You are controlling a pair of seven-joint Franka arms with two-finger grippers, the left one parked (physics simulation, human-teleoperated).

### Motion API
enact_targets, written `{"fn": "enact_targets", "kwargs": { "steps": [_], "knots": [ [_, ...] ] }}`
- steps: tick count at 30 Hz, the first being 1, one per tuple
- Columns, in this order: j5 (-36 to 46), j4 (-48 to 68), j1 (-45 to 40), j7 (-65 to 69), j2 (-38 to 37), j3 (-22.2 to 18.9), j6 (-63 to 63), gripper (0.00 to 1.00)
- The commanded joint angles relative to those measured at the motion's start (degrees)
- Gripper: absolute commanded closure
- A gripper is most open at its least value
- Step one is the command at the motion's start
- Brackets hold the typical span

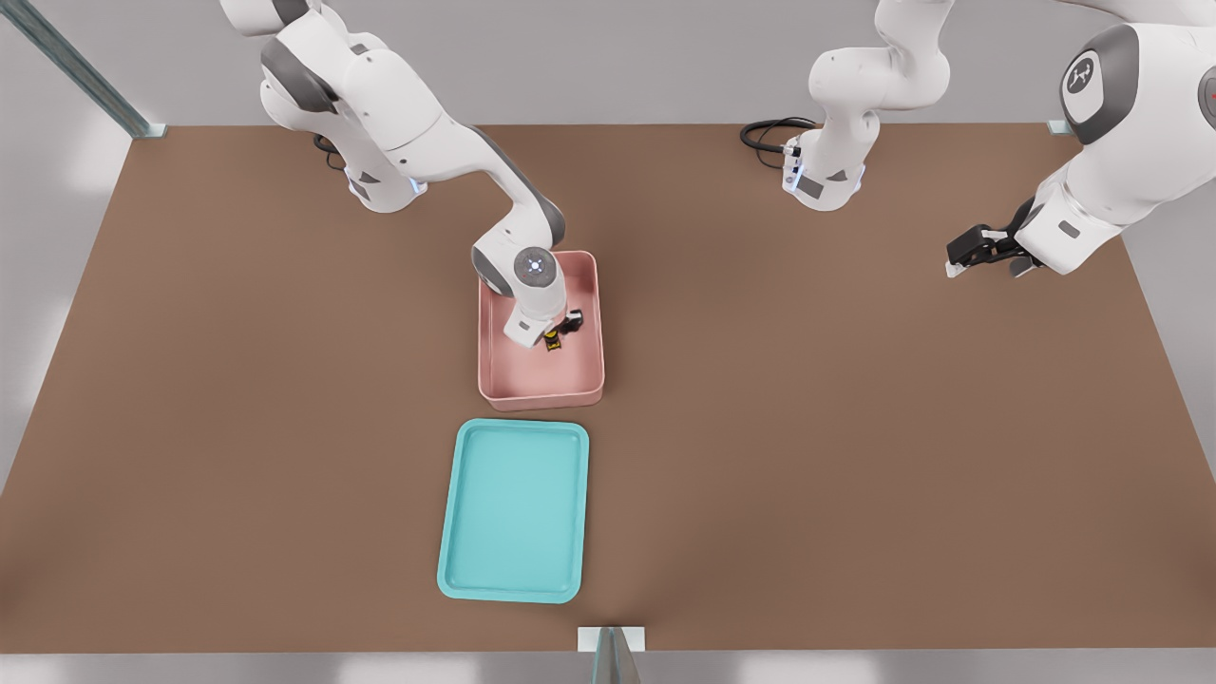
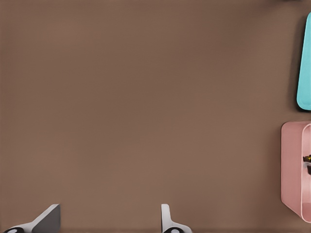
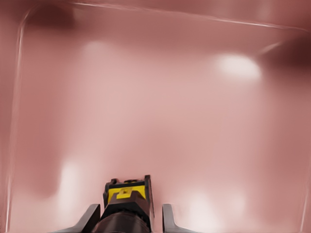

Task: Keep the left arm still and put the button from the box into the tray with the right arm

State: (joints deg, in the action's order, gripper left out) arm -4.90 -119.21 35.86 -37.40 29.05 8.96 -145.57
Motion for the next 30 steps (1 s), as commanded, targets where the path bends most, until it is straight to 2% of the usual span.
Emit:
{"fn": "enact_targets", "kwargs": {
  "steps": [1, 3, 6, 7, 8, 9, 11, 13, 16, 18, 19, 20, 26, 27, 30],
  "knots": [
    [-0.4, 0.0, 0.0, -4.3, 0.0, 0.0, -0.5, 0.51],
    [-0.4, 0.0, -0.1, -4.3, 0.0, 0.0, -0.3, 0.62],
    [-0.4, 0.1, -1.8, -2.8, -1.7, 0.8, 0.4, 0.62],
    [-0.4, 1.3, -5.7, -1.0, -3.9, 4.6, 4.0, 0.62],
    [-0.4, 6.2, -14.3, 4.6, -4.3, 11.4, 11.6, 0.62],
    [-0.4, 11.5, -19.6, 10.5, -4.3, 14.2, 18.6, 0.62],
    [-0.8, 23.8, -25.4, 26.0, -1.5, 13.5, 26.2, 0.62],
    [-6.7, 37.6, -26.9, 35.0, 9.4, 11.1, 28.9, 0.62],
    [-9.4, 45.6, -26.5, 35.5, 22.0, 10.1, 26.5, 0.62],
    [-10.8, 45.6, -25.2, 34.9, 24.6, 10.0, 21.6, 0.62],
    [-10.8, 45.6, -24.3, 34.1, 24.7, 9.2, 20.9, 0.47],
    [-10.8, 45.6, -24.2, 33.4, 24.7, 9.2, 20.8, 0.00],
    [-10.5, 46.3, -24.3, 32.8, 24.2, 9.4, 21.6, 0.00],
    [-10.6, 47.8, -24.7, 32.5, 23.7, 10.6, 25.2, 0.00],
    [-10.4, 48.5, -24.6, 32.9, 16.2, 11.3, 32.0, 0.00]
  ]
}}
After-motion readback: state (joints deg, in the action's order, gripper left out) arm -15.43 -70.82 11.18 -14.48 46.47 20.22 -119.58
